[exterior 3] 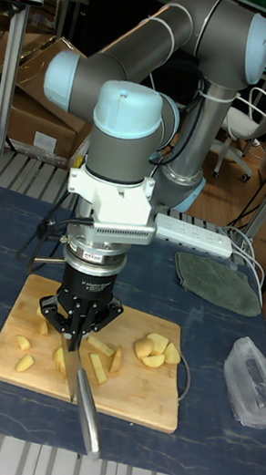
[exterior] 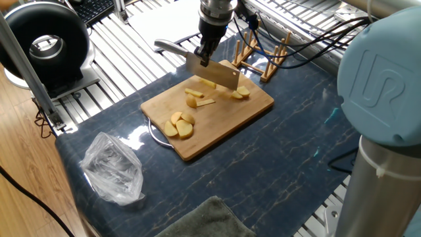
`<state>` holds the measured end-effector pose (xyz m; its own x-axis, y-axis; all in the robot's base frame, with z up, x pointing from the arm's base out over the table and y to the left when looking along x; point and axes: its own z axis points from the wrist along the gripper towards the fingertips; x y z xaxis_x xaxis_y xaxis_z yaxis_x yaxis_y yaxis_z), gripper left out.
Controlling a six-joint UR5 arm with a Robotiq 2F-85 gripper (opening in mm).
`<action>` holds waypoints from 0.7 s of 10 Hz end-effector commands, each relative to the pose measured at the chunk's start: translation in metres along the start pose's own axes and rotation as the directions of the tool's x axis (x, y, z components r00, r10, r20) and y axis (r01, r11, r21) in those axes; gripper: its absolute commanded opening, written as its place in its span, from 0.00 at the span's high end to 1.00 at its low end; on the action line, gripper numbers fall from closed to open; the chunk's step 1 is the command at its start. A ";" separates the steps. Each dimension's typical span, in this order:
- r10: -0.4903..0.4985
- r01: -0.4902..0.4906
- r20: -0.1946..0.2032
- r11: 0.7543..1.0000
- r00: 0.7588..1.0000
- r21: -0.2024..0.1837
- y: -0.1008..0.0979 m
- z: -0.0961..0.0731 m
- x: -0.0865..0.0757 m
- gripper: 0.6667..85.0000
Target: Chop the potatoes
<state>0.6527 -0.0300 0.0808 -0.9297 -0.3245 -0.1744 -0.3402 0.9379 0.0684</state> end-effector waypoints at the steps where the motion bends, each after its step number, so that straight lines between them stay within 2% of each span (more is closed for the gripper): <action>1: 0.006 -0.006 0.023 1.000 1.000 -0.018 0.001 0.005 -0.003 1.00; 6: -0.015 0.016 0.061 1.000 0.998 -0.012 -0.003 0.020 -0.007 1.00; 7: -0.018 0.019 0.059 1.000 0.998 -0.016 -0.004 0.017 -0.006 1.00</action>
<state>0.6591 -0.0300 0.0663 -0.9172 -0.3363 -0.2139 -0.3579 0.9310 0.0711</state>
